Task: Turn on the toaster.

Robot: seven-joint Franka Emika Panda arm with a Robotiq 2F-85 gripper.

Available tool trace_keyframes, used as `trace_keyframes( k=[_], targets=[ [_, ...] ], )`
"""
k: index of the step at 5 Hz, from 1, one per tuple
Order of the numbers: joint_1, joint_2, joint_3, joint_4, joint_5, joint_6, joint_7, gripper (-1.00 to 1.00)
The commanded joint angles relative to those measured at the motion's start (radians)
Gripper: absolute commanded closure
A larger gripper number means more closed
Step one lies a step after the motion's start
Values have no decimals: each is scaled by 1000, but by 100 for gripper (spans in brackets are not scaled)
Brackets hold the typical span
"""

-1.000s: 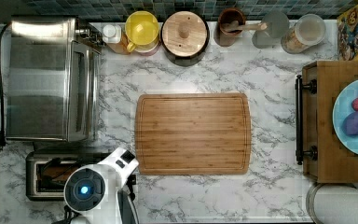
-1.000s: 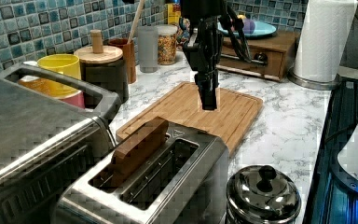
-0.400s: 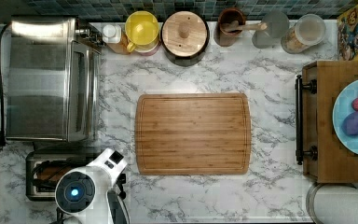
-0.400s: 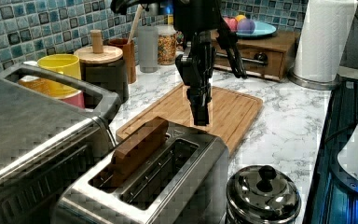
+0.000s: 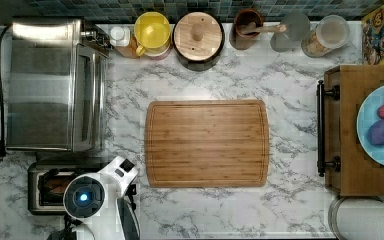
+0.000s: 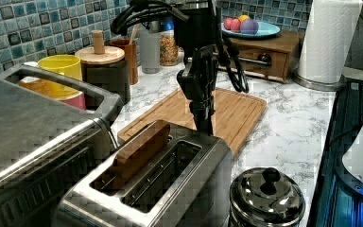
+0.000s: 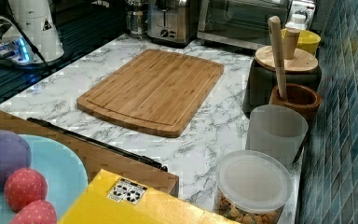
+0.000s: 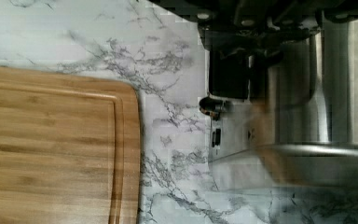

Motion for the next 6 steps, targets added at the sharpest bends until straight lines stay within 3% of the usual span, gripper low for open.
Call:
trace_keyframes(
  k=[1, 3, 6],
  targets=[
    [-35, 65, 11, 41, -56, 35, 78, 100],
    [-49, 145, -11, 25, -24, 65, 61, 100],
    [-60, 216, -54, -109, 119, 155, -108, 100]
  ],
)
